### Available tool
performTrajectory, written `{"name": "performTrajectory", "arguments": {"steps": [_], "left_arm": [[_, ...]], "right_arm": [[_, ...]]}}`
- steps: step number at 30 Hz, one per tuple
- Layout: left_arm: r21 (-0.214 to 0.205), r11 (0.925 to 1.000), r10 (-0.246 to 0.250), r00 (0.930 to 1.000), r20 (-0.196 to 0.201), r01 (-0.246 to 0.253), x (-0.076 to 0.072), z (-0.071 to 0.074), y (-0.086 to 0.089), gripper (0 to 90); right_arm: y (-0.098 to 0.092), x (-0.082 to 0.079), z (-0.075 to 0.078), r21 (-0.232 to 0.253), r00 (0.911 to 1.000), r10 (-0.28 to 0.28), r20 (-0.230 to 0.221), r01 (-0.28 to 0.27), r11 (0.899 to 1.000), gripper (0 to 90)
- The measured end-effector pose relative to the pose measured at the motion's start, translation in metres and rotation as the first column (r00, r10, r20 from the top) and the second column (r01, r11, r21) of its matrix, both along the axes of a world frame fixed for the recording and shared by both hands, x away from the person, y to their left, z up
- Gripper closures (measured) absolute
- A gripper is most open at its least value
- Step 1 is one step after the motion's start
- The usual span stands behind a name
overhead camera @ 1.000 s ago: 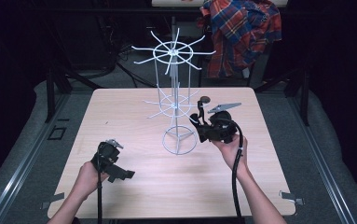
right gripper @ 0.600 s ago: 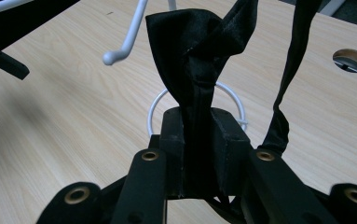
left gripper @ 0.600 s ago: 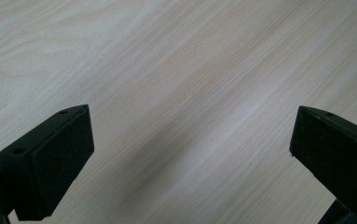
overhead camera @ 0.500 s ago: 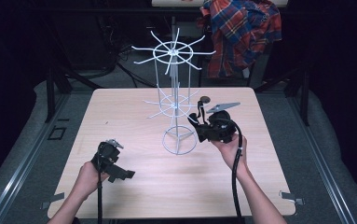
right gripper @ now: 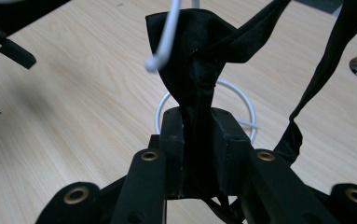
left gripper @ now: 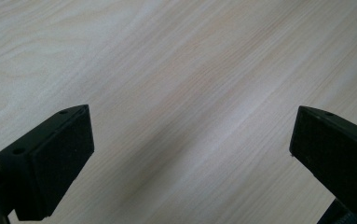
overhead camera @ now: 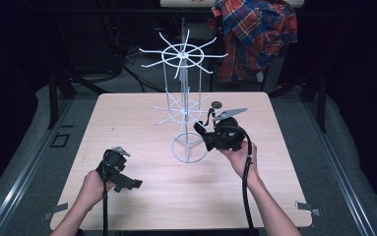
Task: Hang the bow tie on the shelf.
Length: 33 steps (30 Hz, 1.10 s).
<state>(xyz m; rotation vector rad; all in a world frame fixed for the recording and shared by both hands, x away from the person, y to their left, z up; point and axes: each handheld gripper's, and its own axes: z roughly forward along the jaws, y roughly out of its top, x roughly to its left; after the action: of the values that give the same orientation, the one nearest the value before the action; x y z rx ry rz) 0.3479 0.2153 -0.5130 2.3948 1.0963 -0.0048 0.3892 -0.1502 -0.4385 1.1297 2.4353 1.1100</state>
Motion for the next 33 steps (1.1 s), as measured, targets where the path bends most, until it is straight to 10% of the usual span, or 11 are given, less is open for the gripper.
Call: {"name": "performTrajectory", "arguments": {"steps": [17,33], "left_arm": [[0.004,1.0000,-0.006,1.0000,-0.005,0.006,0.000,0.000,0.000,0.0],[0.000,1.0000,-0.001,1.0000,-0.004,0.001,0.000,-0.001,0.000,0.0]], "right_arm": [[-0.007,0.009,-0.020,-0.017,0.9983,-0.021,-0.054,0.020,1.000,70.2],[-0.015,0.003,-0.005,0.007,0.9963,-0.075,0.041,0.075,0.997,68.0]]}}
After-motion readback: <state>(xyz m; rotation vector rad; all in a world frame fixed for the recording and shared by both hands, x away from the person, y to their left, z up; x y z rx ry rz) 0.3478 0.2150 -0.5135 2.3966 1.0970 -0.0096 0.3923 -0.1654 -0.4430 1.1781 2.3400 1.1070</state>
